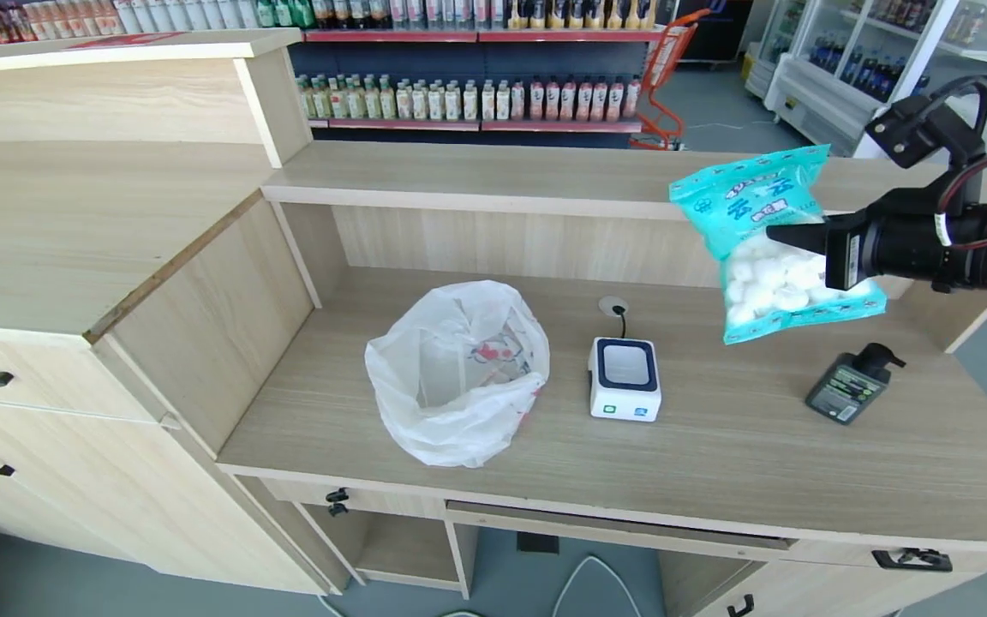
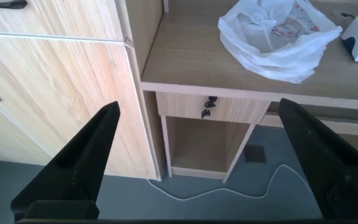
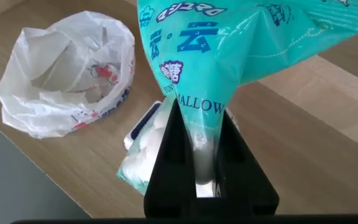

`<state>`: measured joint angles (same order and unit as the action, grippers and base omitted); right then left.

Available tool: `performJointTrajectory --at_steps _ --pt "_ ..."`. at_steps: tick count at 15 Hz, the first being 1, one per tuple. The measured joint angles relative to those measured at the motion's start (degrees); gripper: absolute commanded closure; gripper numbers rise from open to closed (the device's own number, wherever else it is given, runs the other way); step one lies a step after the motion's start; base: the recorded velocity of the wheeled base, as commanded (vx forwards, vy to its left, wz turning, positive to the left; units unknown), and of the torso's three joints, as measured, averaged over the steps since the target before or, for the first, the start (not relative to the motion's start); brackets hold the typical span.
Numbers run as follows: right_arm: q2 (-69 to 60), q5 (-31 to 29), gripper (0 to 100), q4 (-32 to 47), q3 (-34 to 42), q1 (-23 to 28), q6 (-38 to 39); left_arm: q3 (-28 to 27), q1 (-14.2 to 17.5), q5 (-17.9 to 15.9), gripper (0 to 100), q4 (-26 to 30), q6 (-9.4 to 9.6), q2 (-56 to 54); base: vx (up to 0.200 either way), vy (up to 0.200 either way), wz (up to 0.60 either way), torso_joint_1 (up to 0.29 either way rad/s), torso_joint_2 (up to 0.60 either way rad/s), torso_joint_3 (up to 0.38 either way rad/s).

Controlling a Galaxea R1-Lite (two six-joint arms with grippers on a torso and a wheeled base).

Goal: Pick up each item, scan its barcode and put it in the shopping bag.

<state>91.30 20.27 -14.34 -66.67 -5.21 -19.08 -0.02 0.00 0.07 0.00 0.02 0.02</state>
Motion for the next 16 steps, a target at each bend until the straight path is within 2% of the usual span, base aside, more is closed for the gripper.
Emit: performJointTrajectory --at_steps 5,9,12,16 --pt "1.84 -0.05 100 -4.27 0.0 -2.43 0.2 0.0 0.0 0.0 0 0.02 0.0 0.0 0.0 0.0 0.6 -0.151 0.37 0.223" --pt "6.72 0.15 100 -7.34 -0.09 -2.45 4.74 -0.02 -0.02 0.02 0 0.02 0.0 0.0 0.0 0.0 0.0 -0.087 0.24 0.143" --pt "12.51 0.04 100 -15.01 -0.13 -2.12 10.15 -0.02 0.0 -0.02 0 0.0 0.0 0.0 0.0 0.0 0.0 0.0 0.0 0.0" --pt "19.07 0.0 100 -21.8 -0.37 -2.07 11.82 0.0 0.0 0.0 0 0.0 0.0 0.0 0.0 0.0 0.0 0.0 0.0 0.0"
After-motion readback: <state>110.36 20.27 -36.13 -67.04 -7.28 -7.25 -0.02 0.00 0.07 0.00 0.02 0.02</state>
